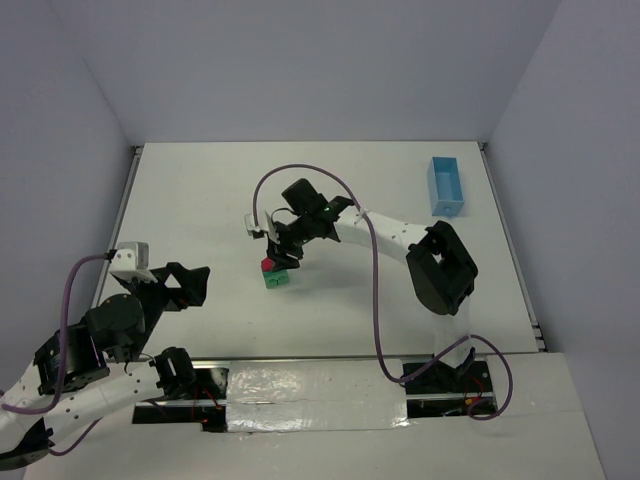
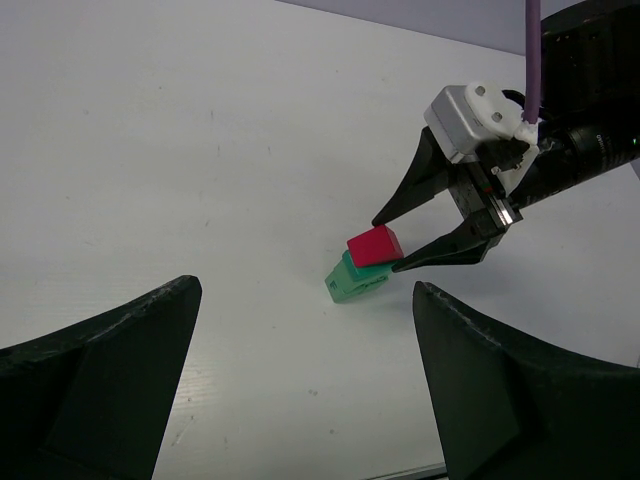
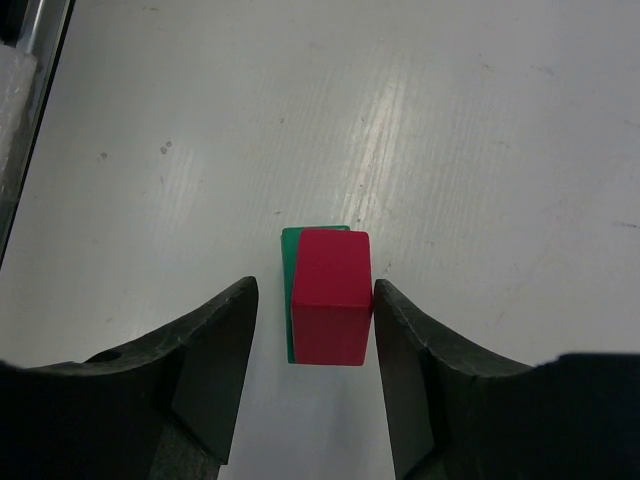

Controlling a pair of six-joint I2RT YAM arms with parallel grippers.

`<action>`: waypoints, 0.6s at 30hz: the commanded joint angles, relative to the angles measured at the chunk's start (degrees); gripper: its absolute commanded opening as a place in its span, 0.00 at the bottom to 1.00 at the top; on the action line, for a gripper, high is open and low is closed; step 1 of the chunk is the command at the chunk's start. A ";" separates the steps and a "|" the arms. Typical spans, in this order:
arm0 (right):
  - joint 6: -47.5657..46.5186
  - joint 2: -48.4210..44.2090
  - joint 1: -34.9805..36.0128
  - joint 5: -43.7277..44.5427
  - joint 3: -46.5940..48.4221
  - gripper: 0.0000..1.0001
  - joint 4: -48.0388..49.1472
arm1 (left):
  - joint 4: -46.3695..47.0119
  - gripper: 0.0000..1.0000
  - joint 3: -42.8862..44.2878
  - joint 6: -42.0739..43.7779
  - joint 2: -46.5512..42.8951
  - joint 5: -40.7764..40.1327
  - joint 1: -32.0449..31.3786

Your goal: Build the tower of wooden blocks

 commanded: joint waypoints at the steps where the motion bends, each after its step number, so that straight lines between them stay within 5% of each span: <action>1: -0.09 -0.78 0.69 0.34 -0.65 0.57 2.05 | 2.28 1.00 -0.50 1.07 -0.54 -0.10 0.12; 18: -1.50 -1.22 0.87 -0.27 -0.48 0.51 1.53 | 2.28 1.00 -0.50 1.07 -0.81 -0.01 0.12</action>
